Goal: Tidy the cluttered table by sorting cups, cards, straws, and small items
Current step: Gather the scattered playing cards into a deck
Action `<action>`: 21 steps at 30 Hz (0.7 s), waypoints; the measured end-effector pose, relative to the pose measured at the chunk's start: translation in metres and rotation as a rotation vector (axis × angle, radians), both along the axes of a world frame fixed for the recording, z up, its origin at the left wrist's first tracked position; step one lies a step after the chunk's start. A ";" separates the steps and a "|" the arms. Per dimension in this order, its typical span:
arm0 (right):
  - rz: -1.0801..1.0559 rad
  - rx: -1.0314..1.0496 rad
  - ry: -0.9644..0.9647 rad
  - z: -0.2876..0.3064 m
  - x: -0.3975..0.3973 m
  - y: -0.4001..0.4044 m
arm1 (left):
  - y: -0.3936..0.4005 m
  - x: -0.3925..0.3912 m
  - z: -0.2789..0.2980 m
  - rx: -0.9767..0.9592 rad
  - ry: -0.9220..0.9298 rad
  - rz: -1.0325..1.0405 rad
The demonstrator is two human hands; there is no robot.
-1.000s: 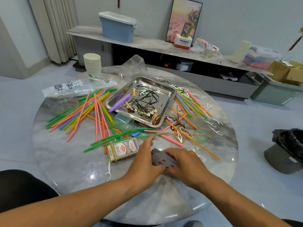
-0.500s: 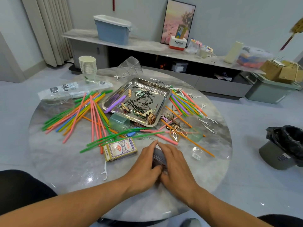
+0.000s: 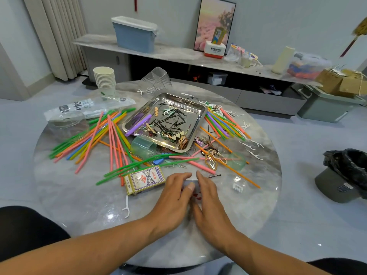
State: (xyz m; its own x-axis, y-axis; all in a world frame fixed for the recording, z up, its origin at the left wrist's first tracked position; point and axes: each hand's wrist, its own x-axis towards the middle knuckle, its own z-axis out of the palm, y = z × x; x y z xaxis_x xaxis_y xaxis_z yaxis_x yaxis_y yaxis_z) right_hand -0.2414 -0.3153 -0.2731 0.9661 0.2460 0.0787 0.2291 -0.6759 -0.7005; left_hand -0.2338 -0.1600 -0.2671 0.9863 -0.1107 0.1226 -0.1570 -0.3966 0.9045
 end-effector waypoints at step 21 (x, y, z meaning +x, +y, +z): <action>0.061 -0.271 -0.140 0.010 0.023 -0.006 | 0.015 0.010 -0.004 0.393 -0.091 -0.136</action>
